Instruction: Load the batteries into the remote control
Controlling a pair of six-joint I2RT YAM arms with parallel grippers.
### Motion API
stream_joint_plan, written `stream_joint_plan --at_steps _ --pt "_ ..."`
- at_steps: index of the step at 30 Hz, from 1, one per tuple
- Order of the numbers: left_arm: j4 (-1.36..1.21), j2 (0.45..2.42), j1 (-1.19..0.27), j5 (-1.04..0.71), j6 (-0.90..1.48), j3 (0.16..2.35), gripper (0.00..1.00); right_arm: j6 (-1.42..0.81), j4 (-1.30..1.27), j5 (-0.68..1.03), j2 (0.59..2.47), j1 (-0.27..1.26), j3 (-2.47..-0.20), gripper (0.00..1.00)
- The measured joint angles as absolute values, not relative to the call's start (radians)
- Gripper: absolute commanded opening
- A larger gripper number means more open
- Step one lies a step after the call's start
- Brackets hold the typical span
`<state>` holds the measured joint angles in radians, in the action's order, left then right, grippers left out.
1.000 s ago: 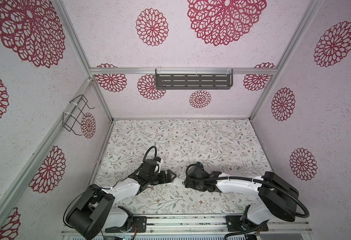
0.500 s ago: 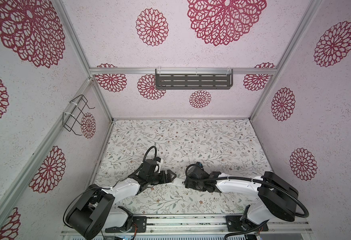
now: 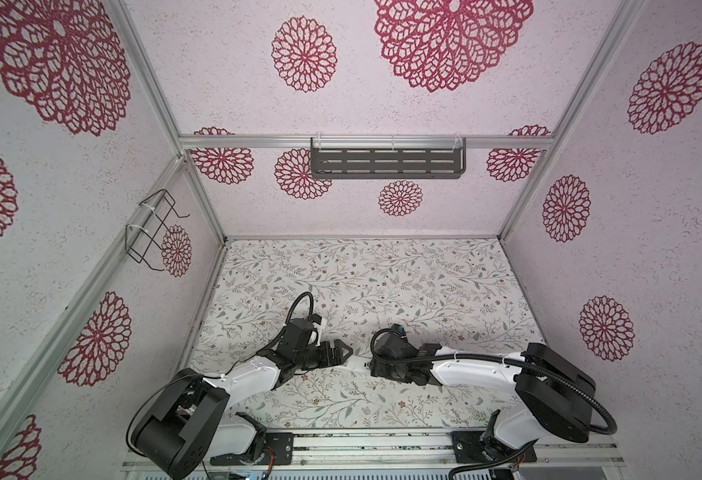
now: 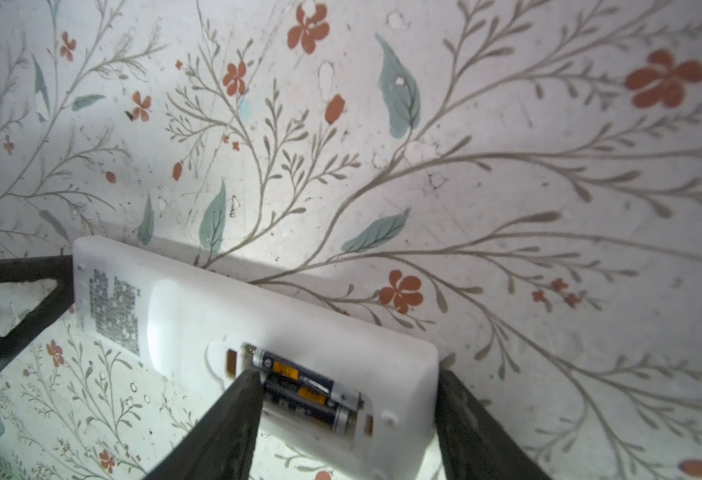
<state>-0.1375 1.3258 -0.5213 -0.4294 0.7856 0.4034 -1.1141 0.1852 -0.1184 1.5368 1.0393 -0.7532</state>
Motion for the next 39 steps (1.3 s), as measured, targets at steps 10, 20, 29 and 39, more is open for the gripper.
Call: stream_joint_plan --at_steps 10,20,29,39 --pt "-0.139 1.326 -0.521 -0.427 0.786 0.403 0.98 -1.092 0.207 -0.149 1.552 1.059 -0.771 0.68" --pt "-0.139 1.326 -0.521 -0.427 0.787 0.403 0.98 -1.076 0.21 -0.154 1.554 1.062 -0.78 0.78" --pt "-0.139 1.326 -0.521 -0.434 0.787 0.403 0.98 -1.028 0.207 -0.15 1.523 1.04 -0.759 0.87" --pt "-0.105 1.301 -0.521 -0.434 0.782 0.406 0.97 -0.935 0.261 -0.154 1.376 0.925 -0.688 0.93"
